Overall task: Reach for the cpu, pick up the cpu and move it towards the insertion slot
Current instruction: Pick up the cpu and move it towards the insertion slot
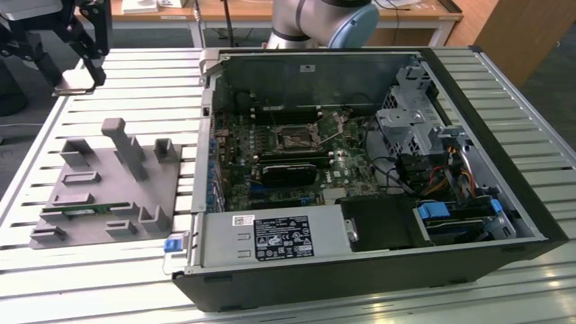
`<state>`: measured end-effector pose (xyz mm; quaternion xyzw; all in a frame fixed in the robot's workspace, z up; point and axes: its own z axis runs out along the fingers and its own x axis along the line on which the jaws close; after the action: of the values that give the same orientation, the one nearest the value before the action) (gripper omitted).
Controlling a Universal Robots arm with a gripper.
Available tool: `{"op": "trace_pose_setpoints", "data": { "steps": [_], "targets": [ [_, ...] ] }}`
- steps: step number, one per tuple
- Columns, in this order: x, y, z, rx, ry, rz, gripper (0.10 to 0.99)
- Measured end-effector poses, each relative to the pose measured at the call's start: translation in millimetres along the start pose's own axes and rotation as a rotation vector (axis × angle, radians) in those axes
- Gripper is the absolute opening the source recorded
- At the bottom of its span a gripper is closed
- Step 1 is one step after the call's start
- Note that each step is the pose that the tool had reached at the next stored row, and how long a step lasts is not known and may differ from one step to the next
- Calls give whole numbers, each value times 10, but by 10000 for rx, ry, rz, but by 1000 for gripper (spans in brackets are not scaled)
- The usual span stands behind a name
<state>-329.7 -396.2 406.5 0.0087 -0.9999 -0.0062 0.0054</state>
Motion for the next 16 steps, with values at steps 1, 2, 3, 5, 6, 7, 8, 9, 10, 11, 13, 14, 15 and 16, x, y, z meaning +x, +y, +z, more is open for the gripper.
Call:
{"op": "trace_pose_setpoints", "data": {
  "steps": [1, 2, 3, 5, 6, 7, 8, 9, 10, 11, 13, 14, 15, 16],
  "targets": [
    [-27, 0, 0, -1, -1, 1, 541],
    [-54, 0, 0, 0, 0, 1, 541],
    [-78, -1, 0, -1, -1, 1, 541],
    [-118, -2, -1, 0, 0, 0, 541],
    [-134, -2, -2, 0, 0, 0, 541],
    [-153, -2, -2, 0, 0, 0, 541],
    [-171, -3, -2, 0, 1, 0, 541],
    [-186, -3, -2, 1, 1, 0, 541],
    [-201, -3, -2, 0, -1, 0, 541],
    [-215, -3, -2, 0, 0, 0, 541],
    [-243, -4, -2, 0, 0, 1, 541],
    [-254, -4, -3, 0, 0, 0, 541],
    [-266, -4, -3, 0, 0, 0, 541],
    [-278, -5, -3, 0, 0, 1, 541]
  ]
}}
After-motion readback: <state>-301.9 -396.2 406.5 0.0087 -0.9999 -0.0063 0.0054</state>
